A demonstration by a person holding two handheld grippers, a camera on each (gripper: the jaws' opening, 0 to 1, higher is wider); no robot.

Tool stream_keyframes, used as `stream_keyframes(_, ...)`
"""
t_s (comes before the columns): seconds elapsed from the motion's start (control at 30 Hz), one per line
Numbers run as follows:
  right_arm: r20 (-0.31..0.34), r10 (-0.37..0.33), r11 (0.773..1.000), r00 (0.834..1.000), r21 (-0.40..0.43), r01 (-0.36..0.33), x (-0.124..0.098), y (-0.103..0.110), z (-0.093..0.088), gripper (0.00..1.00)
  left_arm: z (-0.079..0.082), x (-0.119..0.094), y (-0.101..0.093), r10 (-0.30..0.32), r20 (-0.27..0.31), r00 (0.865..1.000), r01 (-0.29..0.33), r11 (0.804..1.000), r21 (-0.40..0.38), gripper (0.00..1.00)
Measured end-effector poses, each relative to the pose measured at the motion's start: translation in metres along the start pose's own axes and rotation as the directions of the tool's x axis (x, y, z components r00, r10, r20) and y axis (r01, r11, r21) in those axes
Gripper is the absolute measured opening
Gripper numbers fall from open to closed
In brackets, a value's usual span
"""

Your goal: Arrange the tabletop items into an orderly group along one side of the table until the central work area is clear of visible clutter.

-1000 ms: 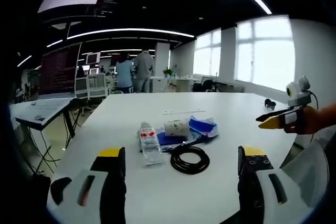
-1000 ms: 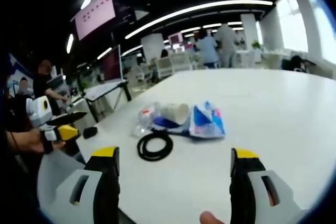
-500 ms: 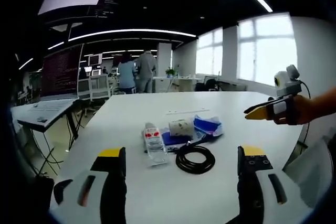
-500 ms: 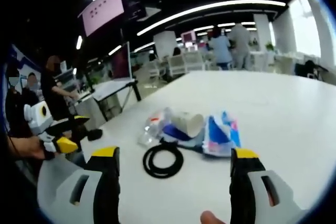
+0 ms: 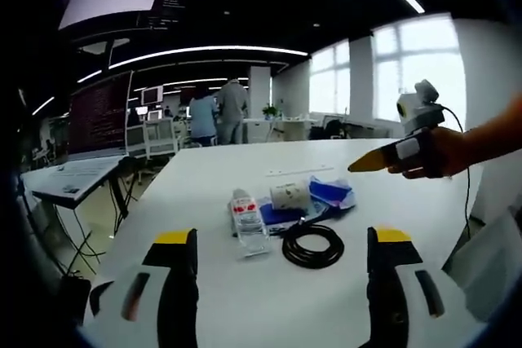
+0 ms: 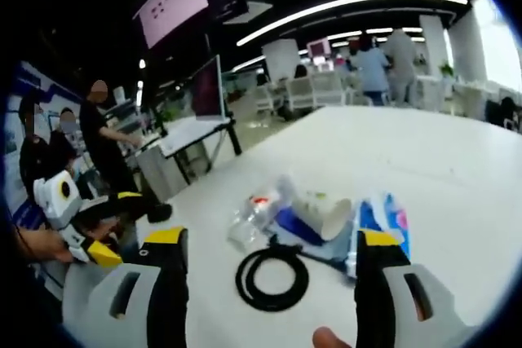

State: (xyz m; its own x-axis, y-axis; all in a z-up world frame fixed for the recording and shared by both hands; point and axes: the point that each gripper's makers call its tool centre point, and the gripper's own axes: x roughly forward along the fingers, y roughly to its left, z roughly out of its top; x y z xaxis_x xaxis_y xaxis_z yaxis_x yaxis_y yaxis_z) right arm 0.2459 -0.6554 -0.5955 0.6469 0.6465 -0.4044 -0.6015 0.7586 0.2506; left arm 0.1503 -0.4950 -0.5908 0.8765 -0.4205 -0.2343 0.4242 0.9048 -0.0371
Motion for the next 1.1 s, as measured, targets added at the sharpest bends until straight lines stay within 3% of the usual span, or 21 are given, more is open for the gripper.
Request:
stream_keyframes(0.7,-0.074,0.138,0.99,0.988,0.018,-0.137,0.117,0.023,0.034,0.79,-0.007,0.002,-0.005,0.006,-0.027,1.0,-0.003,0.991,0.134,0.78)
stream_keyframes(1.0,-0.163,0.157,0.988,0.974,0.031,-0.154,0.167,0.023,0.022,0.75,-0.007,0.003,-0.003,0.011,-0.026,1.0,-0.006,0.988,0.154,0.78)
stream_keyframes(1.1,-0.195,0.139,0.99,0.971,0.047,-0.132,0.182,0.02,0.016,0.74,-0.008,0.003,-0.005,0.007,-0.029,1.0,-0.003,0.986,0.167,0.78)
